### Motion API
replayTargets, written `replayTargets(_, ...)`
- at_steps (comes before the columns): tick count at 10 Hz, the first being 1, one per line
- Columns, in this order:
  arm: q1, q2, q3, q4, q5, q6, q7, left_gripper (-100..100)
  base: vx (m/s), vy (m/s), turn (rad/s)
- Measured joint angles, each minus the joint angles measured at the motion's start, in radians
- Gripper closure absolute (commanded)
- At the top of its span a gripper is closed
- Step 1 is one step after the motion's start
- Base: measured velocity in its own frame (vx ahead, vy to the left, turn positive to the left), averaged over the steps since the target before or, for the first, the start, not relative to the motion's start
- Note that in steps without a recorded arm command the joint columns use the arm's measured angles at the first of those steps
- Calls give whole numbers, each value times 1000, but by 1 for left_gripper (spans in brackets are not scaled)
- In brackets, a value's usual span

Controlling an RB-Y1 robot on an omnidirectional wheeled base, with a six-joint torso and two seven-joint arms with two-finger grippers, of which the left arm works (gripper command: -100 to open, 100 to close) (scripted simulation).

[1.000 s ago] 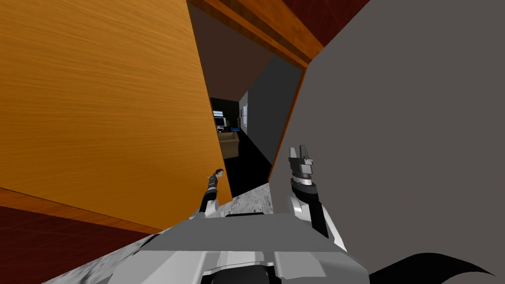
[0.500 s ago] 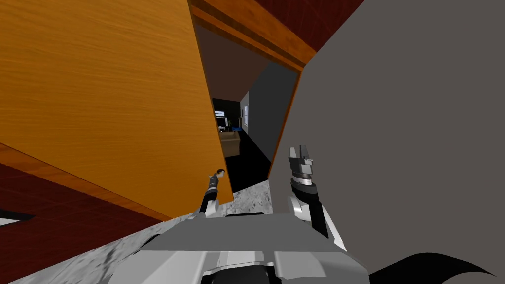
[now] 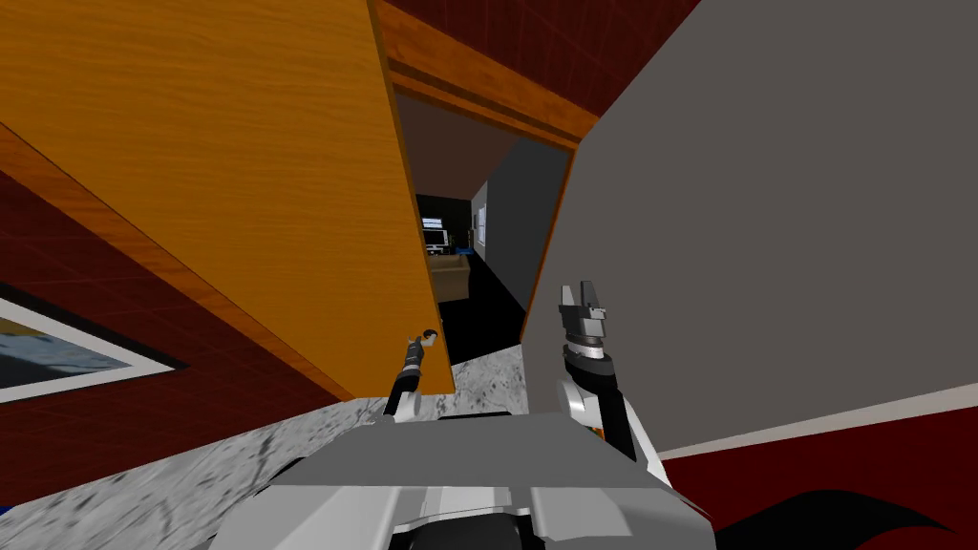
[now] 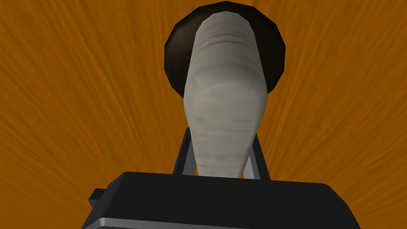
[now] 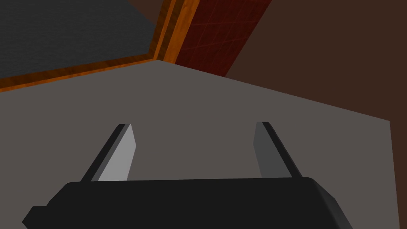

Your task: Pull the door open

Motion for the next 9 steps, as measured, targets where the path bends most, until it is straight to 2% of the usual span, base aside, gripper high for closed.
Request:
replayTargets(3, 14, 12, 1, -14, -62, 15, 52, 100, -32, 3, 40)
replayTargets(5, -3, 22, 4, 18, -104, 1, 91, 100, -3, 8, 0)
replayTargets(6, 6, 25, 6, 2, -125, 8, 107, 100, -7, 13, -29)
replayTargets(8, -14, 37, 11, 36, -168, -8, 145, 100, -12, 15, -43)
replayTargets(9, -10, 39, 11, 28, -177, -5, 155, 100, -1, 12, -62)
